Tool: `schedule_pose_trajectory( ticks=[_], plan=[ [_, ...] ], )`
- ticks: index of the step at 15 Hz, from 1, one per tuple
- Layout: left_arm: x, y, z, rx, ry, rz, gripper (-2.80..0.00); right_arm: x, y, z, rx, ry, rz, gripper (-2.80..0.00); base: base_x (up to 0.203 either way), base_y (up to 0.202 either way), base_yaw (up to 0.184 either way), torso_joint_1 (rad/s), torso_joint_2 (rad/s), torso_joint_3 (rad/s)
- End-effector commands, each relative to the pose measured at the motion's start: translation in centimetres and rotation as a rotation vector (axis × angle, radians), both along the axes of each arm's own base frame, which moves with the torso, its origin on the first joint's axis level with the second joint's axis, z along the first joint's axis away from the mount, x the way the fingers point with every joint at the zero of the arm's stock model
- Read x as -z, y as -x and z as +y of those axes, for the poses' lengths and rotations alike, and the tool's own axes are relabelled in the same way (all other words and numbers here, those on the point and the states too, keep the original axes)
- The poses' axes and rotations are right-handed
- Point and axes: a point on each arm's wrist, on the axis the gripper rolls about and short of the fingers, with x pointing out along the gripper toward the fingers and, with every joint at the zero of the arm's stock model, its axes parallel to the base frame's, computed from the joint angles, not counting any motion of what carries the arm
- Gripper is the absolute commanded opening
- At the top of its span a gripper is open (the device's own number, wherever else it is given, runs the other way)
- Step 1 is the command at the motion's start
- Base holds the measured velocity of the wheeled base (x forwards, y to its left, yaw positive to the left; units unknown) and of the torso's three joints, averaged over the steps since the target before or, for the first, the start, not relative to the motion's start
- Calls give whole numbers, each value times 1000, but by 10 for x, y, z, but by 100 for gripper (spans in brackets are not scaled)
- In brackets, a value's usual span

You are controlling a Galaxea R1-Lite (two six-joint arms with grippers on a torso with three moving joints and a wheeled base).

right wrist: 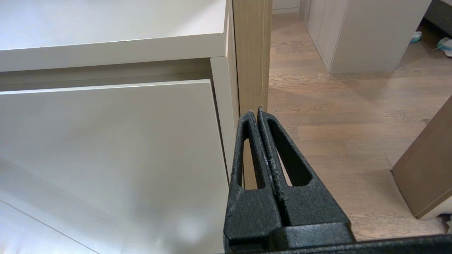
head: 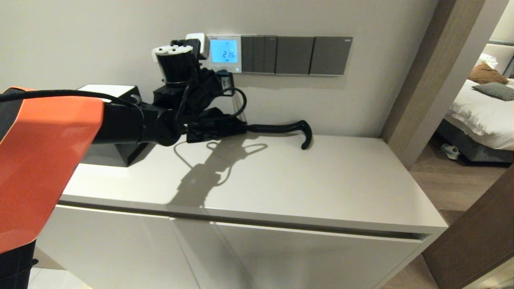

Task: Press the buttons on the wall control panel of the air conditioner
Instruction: Press the temperature decrease button

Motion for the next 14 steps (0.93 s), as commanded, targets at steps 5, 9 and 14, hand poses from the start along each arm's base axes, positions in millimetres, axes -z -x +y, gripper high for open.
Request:
schedule_pose_trajectory(
  ticks=[5, 9, 14],
  plan=[
    [0, -1, 0, -3, 2, -3, -280, 1, 0, 0, 0, 0, 3, -280, 0, 0, 0, 0, 0, 0],
    [-1, -1, 0, -3, 4, -6, -280, 1, 0, 0, 0, 0, 3, -280, 0, 0, 0, 0, 0, 0],
    [-10, 9, 3, 0, 14, -27, -280, 1, 0, 0, 0, 0, 3, -280, 0, 0, 0, 0, 0, 0]
  ],
)
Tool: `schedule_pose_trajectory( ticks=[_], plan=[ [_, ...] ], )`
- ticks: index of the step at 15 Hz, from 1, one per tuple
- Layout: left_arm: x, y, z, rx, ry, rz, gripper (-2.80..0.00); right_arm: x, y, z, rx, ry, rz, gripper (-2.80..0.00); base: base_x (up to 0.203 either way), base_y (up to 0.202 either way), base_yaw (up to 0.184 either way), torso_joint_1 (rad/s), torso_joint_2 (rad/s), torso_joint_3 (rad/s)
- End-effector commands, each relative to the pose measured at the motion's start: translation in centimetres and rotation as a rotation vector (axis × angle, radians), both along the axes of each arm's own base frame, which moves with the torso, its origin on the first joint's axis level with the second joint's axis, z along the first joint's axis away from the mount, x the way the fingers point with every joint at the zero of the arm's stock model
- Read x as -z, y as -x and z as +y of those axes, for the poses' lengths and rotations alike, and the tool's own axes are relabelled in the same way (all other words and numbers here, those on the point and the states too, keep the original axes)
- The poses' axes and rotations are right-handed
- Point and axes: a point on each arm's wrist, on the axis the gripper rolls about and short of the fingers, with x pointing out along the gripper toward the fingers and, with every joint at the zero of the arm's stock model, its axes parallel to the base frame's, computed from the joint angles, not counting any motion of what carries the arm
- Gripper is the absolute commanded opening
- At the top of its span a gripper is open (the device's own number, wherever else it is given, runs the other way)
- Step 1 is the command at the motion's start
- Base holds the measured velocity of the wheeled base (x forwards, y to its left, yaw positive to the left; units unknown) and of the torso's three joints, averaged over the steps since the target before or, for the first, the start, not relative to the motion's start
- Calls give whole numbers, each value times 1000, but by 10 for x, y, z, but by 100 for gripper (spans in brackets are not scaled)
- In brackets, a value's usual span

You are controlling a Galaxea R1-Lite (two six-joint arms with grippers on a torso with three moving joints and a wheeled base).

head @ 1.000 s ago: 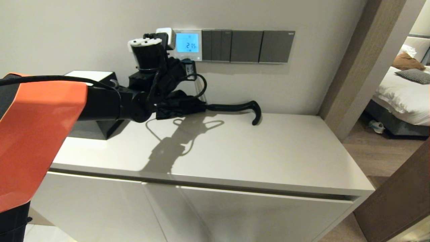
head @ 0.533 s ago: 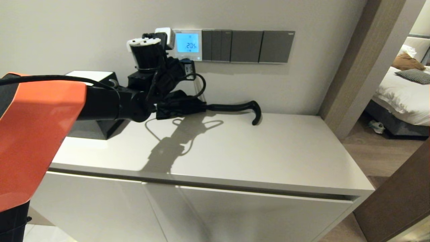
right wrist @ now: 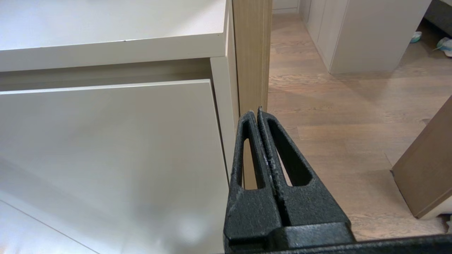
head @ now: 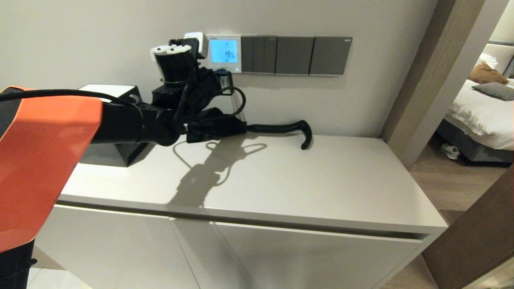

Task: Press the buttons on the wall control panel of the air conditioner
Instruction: Press the temperature decrease button, then turn off the central air conditioner

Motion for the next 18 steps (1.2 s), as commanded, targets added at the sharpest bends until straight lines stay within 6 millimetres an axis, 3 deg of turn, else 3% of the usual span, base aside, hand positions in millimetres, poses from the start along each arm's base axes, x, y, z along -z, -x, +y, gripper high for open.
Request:
schedule_pose_trajectory(
  ticks=[1, 9, 12, 15, 18],
  plan=[
    [-13, 14, 4, 6, 12, -24, -280, 1, 0, 0, 0, 0, 3, -280, 0, 0, 0, 0, 0, 0],
    [-68, 103, 19, 69, 66, -121, -280, 1, 0, 0, 0, 0, 3, -280, 0, 0, 0, 0, 0, 0],
    [-87, 137, 38, 69, 86, -154, -280, 1, 0, 0, 0, 0, 4, -280, 0, 0, 0, 0, 0, 0],
    [-84, 180, 64, 62, 76, -140, -280, 1, 0, 0, 0, 0, 3, -280, 0, 0, 0, 0, 0, 0],
    [-79, 236, 97, 48, 76, -153, -280, 1, 0, 0, 0, 0, 3, -280, 0, 0, 0, 0, 0, 0]
  ],
)
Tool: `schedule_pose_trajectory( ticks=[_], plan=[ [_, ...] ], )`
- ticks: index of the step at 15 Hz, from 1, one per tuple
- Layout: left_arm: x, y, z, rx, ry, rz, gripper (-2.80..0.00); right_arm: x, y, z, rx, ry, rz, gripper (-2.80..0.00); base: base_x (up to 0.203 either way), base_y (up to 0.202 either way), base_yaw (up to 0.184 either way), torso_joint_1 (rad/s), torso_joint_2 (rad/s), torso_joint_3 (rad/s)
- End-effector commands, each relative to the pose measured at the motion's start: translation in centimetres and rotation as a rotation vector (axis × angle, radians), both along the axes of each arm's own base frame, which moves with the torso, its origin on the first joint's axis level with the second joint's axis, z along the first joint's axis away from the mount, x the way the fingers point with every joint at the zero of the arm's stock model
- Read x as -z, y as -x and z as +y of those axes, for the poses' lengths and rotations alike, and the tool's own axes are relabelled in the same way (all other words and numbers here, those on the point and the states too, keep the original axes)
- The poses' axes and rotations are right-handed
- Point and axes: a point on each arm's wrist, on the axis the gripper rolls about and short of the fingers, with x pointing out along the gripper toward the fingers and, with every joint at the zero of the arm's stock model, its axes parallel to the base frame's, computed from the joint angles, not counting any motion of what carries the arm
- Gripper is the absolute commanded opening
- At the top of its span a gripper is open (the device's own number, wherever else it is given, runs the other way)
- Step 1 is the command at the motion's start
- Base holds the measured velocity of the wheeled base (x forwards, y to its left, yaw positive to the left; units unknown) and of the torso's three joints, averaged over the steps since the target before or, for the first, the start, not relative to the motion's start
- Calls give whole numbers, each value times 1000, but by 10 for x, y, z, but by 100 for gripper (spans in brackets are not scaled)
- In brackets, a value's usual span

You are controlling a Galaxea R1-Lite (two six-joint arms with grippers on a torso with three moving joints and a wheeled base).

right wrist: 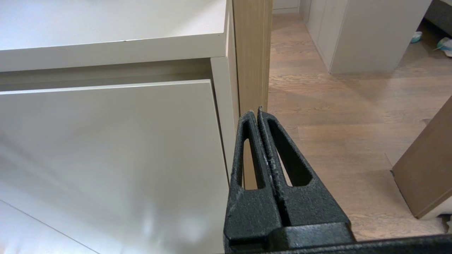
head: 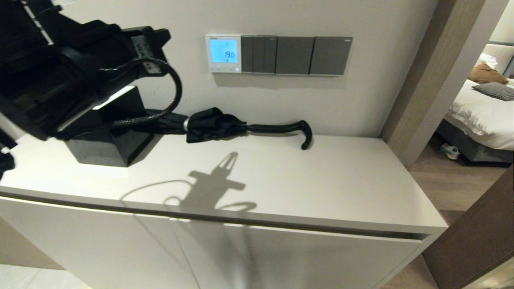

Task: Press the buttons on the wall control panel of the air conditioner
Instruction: Turn off the central air conditioner

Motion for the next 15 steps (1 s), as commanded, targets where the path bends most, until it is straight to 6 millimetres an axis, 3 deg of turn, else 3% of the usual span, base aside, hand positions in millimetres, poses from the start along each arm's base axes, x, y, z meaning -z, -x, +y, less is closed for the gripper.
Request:
schedule_pose_trajectory(
  ticks=[1, 5, 8, 12, 15],
  plan=[
    [-11, 62, 37, -23, 40, -76, -280, 1, 0, 0, 0, 0, 3, -280, 0, 0, 0, 0, 0, 0],
    [5, 138, 85, -134, 23, -73, -280, 1, 0, 0, 0, 0, 3, -280, 0, 0, 0, 0, 0, 0],
    [35, 181, 113, -284, 10, 0, -280, 1, 0, 0, 0, 0, 3, -280, 0, 0, 0, 0, 0, 0],
    [89, 174, 119, -663, -15, 208, -280, 1, 0, 0, 0, 0, 3, -280, 0, 0, 0, 0, 0, 0],
    [109, 182, 129, -844, 29, 235, -280, 1, 0, 0, 0, 0, 3, -280, 0, 0, 0, 0, 0, 0]
  ],
)
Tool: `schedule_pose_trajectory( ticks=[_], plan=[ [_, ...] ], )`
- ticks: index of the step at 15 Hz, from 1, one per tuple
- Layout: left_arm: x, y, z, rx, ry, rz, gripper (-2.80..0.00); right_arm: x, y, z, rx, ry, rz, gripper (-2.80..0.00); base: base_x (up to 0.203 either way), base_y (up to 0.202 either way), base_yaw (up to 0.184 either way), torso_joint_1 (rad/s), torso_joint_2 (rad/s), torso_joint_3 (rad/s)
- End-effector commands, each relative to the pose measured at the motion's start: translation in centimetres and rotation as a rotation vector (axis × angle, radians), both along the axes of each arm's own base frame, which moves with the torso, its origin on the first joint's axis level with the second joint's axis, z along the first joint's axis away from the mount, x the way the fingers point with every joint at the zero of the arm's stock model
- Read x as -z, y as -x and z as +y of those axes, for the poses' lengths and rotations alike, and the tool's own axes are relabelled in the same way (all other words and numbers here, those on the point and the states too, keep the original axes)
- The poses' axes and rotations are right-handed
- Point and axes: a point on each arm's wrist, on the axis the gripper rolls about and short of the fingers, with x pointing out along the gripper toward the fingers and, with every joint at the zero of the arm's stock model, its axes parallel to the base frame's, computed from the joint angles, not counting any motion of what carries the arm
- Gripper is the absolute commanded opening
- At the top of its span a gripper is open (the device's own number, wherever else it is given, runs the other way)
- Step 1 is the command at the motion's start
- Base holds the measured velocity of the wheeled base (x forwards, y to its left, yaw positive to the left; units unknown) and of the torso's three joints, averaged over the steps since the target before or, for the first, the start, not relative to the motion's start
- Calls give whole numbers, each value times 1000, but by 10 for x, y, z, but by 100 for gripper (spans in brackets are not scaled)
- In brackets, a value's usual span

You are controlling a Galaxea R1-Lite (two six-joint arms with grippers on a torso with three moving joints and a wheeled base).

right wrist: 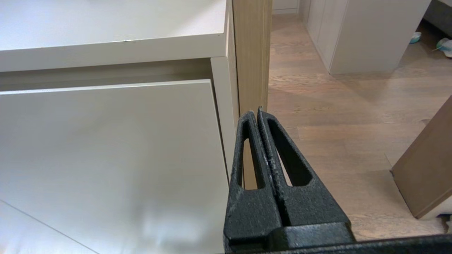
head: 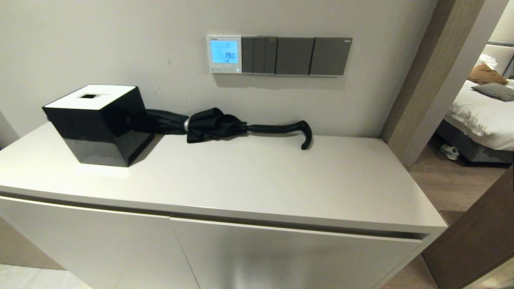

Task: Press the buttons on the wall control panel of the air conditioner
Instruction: Turn off the central air conditioner

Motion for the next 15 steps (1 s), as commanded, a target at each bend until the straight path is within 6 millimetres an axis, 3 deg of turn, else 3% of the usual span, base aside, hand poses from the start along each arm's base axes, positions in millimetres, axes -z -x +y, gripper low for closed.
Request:
schedule_pose_trajectory(
  ticks=[1, 5, 8, 15],
  plan=[
    [16, 11, 8, -113, 7, 1, -280, 1, 0, 0, 0, 0, 2, -280, 0, 0, 0, 0, 0, 0],
    [40, 49, 17, -251, -24, -26, -280, 1, 0, 0, 0, 0, 2, -280, 0, 0, 0, 0, 0, 0],
    [66, 51, 16, -303, -50, 60, -280, 1, 0, 0, 0, 0, 2, -280, 0, 0, 0, 0, 0, 0],
    [126, 49, 8, 67, -95, 181, -280, 1, 0, 0, 0, 0, 2, -280, 0, 0, 0, 0, 0, 0]
  ],
)
